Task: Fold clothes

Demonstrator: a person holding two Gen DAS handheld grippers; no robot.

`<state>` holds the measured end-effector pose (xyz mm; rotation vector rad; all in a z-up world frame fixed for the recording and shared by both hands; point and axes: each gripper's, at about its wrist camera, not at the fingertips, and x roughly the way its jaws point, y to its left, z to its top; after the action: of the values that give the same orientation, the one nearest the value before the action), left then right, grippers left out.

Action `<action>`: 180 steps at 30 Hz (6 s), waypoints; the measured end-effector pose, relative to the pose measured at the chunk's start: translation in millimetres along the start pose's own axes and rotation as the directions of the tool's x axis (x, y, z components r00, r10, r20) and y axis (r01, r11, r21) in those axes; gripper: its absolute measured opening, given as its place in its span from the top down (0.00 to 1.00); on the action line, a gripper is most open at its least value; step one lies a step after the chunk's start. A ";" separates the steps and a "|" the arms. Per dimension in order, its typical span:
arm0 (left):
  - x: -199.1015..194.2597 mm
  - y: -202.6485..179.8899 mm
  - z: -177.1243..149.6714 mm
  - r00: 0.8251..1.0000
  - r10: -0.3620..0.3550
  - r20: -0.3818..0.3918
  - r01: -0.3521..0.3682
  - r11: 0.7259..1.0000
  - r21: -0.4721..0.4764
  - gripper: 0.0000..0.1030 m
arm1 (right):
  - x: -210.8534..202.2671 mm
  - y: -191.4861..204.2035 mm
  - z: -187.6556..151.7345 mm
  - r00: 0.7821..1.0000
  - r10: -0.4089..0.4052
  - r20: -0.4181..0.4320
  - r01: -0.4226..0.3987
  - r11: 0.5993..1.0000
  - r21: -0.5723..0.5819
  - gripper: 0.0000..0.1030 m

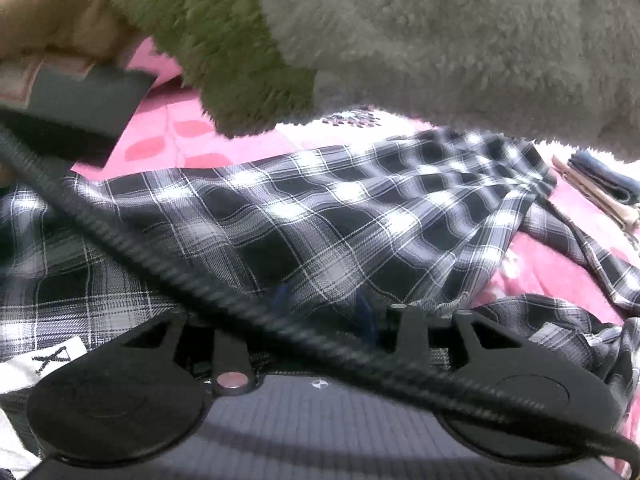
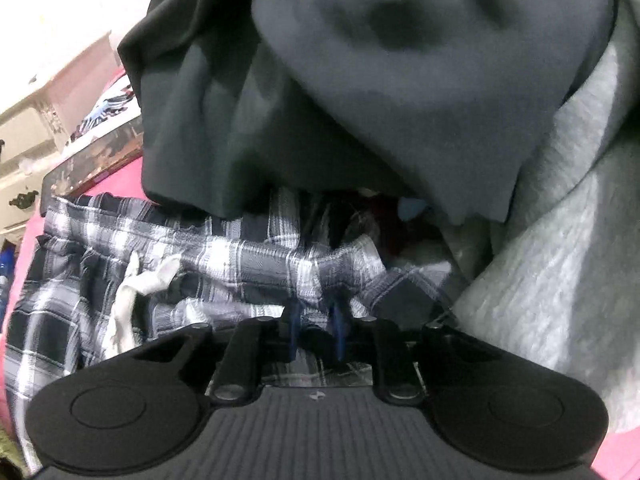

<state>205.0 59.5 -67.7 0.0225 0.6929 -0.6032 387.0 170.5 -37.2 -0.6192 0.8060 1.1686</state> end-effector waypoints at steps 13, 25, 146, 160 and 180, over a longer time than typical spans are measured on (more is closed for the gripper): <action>-0.7 5.4 -0.9 1.000 -0.016 0.002 0.016 1.000 -0.018 0.62 | 50.5 1.1 32.8 0.987 -0.015 0.159 0.007 0.999 0.046 0.89; -3.9 9.4 -3.4 1.000 -0.029 0.008 0.029 0.999 -0.032 0.62 | -86.4 -17.3 -0.6 0.986 -0.087 0.144 0.091 0.996 -0.022 0.58; -22.1 134.1 -7.6 0.943 0.245 0.224 -0.056 0.781 -0.622 0.49 | -90.0 47.7 -220.2 0.871 -0.401 0.283 0.463 0.863 -0.202 0.93; -22.7 133.4 -10.0 0.943 0.243 0.228 -0.050 0.781 -0.622 0.50 | -65.3 -86.4 -220.7 0.959 0.009 0.282 -0.148 0.867 0.476 0.64; -23.1 133.6 -12.9 0.940 0.255 0.226 -0.062 0.780 -0.623 0.50 | -81.7 -54.8 -210.6 0.943 -0.211 0.257 0.121 0.937 0.327 0.98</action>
<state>253.9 185.1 -87.1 -0.6027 0.5538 -0.1841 377.4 -55.3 -91.7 -0.2444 0.6523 0.9241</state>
